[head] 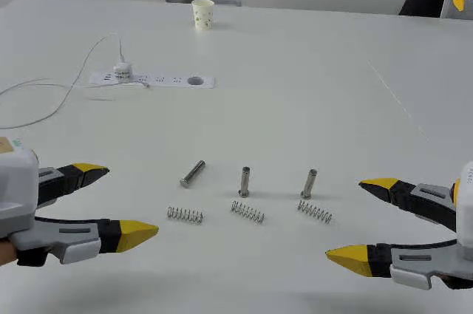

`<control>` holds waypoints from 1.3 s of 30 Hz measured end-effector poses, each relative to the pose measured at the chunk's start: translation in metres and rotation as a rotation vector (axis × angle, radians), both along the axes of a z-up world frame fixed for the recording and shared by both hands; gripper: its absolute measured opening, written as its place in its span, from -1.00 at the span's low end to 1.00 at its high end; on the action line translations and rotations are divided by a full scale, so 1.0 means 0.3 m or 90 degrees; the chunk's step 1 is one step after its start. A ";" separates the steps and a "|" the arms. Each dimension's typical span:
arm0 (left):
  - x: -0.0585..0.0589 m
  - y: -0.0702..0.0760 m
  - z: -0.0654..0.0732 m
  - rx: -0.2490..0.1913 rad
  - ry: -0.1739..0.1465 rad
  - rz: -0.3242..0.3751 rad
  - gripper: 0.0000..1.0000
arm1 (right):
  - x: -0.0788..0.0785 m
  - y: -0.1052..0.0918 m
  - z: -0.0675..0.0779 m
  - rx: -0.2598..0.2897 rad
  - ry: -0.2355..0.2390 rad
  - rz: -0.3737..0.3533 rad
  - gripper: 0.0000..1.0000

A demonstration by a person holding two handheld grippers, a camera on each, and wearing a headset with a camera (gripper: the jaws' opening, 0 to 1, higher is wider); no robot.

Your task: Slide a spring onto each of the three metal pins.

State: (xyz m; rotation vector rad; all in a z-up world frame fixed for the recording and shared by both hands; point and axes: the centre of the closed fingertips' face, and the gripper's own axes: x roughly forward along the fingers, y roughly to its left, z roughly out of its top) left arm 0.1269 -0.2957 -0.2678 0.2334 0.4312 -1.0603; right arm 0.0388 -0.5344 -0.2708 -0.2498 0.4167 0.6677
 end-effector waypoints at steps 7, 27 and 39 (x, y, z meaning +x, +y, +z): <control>0.053 -0.018 -0.003 0.016 0.006 -0.004 0.45 | -0.004 -0.002 -0.004 0.000 0.002 -0.001 0.48; 0.179 -0.093 -0.039 0.058 0.032 0.005 0.31 | -0.009 -0.007 -0.011 0.002 0.003 0.001 0.48; 0.233 -0.159 -0.055 0.077 0.046 -0.007 0.22 | -0.007 -0.007 -0.017 0.007 0.003 -0.001 0.48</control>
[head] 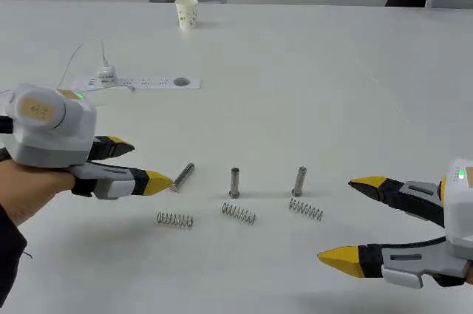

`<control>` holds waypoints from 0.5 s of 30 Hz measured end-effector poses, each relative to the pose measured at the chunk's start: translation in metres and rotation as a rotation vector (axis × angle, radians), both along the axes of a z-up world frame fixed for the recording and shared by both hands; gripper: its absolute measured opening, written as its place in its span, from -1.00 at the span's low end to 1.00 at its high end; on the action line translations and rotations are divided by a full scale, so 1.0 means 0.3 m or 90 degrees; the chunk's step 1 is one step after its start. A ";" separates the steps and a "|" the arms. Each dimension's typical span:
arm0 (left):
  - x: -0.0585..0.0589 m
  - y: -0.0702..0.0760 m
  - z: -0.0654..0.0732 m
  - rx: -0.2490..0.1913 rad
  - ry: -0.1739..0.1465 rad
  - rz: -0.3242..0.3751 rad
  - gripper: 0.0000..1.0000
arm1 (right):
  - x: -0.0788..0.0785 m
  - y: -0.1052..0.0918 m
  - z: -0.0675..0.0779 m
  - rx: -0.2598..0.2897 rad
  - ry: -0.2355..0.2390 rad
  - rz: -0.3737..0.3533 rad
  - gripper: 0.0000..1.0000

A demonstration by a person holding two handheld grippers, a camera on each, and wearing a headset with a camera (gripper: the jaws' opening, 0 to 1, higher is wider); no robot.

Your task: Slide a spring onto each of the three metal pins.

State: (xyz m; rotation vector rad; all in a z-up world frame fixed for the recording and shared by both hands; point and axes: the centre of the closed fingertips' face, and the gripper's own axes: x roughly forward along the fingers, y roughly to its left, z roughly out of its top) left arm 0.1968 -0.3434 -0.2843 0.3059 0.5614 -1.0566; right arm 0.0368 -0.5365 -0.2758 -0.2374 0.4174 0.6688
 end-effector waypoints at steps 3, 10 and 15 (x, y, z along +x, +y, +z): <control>0.017 -0.014 -0.007 0.010 0.003 0.007 0.15 | -0.001 -0.002 -0.003 0.001 0.001 -0.001 0.48; 0.042 -0.048 -0.031 0.042 0.015 0.008 0.02 | -0.002 -0.013 -0.008 0.003 0.002 -0.009 0.48; 0.062 -0.062 -0.050 0.057 0.024 0.017 -0.06 | -0.001 -0.015 -0.013 0.006 0.003 -0.013 0.48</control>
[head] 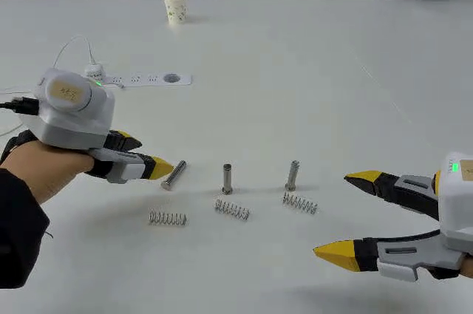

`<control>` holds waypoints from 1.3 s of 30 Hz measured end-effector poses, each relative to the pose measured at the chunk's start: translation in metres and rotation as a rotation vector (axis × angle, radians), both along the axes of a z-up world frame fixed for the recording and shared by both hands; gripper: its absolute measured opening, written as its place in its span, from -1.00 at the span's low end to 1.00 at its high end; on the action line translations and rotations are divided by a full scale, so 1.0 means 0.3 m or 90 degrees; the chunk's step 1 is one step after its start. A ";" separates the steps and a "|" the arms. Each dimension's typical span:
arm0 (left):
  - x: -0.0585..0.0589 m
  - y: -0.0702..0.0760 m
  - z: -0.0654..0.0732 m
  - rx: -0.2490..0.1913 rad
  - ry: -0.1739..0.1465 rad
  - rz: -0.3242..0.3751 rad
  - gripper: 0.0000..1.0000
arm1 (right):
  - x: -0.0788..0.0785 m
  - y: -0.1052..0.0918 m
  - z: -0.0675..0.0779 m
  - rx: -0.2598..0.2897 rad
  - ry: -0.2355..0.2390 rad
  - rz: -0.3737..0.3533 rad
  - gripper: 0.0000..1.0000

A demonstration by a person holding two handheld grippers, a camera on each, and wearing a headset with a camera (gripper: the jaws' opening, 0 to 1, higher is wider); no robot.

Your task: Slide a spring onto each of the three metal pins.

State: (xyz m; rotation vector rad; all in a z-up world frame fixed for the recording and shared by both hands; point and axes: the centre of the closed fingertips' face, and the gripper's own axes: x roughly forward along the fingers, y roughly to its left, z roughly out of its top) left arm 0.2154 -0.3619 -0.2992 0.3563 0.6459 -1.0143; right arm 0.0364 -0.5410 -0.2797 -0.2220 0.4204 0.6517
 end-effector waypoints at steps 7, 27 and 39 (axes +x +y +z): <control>0.014 -0.024 -0.021 0.026 0.005 0.001 -0.21 | -0.002 0.001 -0.011 0.004 0.004 -0.003 0.48; 0.025 -0.100 -0.077 0.080 0.027 0.004 -0.60 | -0.006 -0.009 -0.019 0.015 0.010 -0.011 0.49; 0.029 -0.107 -0.119 0.135 0.041 0.012 -0.72 | -0.014 -0.007 -0.031 0.019 0.014 -0.011 0.49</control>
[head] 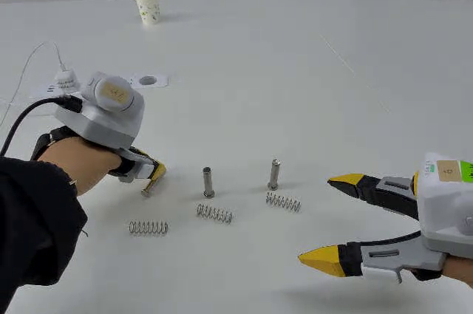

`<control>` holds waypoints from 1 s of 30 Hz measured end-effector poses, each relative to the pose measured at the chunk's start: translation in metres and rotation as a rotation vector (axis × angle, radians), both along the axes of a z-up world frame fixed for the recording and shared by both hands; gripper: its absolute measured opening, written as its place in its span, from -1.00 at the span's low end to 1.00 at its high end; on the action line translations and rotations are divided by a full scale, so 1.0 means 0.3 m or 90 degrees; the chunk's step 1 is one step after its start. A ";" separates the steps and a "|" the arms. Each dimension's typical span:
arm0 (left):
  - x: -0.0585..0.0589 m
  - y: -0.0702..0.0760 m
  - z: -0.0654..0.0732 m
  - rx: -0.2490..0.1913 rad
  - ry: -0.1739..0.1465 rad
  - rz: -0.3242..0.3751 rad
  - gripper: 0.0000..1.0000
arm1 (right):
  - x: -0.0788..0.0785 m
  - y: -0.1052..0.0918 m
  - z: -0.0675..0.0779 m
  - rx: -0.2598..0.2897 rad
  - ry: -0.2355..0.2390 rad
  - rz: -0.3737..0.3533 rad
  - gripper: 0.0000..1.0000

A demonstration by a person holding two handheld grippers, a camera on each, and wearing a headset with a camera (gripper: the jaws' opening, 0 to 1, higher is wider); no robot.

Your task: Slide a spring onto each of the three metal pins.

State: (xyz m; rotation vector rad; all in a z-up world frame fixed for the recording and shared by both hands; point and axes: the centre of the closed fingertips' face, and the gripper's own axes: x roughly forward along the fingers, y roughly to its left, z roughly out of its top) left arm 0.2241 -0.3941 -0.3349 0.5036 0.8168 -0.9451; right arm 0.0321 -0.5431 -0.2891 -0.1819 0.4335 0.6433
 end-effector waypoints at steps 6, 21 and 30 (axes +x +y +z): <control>0.007 -0.001 -0.009 0.014 0.007 0.008 -0.74 | -0.003 -0.003 -0.006 0.002 0.002 -0.001 0.49; 0.010 -0.010 -0.040 0.063 0.026 0.027 -0.77 | -0.010 -0.001 -0.030 0.009 0.011 -0.003 0.49; 0.016 -0.012 -0.042 0.093 0.051 0.044 -0.75 | -0.006 -0.004 -0.035 0.010 0.012 -0.003 0.49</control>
